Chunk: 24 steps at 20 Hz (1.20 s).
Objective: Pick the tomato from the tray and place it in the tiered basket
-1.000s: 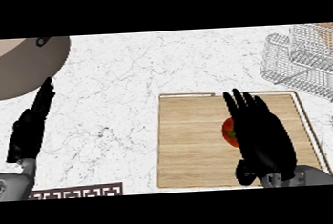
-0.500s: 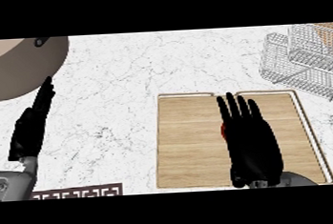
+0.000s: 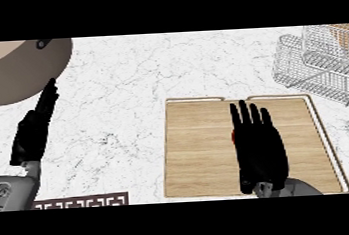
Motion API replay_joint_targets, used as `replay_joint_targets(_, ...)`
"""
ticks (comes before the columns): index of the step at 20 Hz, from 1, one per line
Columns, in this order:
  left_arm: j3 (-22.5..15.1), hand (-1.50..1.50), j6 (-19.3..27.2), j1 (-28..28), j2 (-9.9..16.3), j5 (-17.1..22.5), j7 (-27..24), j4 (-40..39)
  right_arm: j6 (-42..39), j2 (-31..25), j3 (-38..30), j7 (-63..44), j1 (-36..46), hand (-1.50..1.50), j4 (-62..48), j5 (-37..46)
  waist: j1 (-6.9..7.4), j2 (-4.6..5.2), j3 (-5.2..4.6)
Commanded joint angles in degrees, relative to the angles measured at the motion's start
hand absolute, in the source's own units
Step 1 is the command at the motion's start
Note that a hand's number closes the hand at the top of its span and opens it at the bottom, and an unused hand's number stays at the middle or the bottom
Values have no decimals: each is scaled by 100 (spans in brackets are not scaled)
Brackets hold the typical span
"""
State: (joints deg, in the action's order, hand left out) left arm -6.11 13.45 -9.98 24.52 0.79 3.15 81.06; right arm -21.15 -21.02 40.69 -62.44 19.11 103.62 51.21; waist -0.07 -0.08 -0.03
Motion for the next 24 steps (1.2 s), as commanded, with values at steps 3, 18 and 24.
replay_joint_targets(3, 174, 0, -165, 141, 1, -50, -60, 109, -340, 166, -300, -439, -388, -150, 140, 357, -6, -2, 2)
replay_joint_targets(18, 132, 0, -179, 296, -554, -594, 31, 237, -130, 1235, -1101, 694, -134, -150, -1792, 1037, 33, 8, 4)
replay_joint_targets(24, 450, 0, -451, 311, -234, -378, 139, 502, -906, 713, -592, 1307, -377, 150, -1752, 1108, 80, 0, 5)
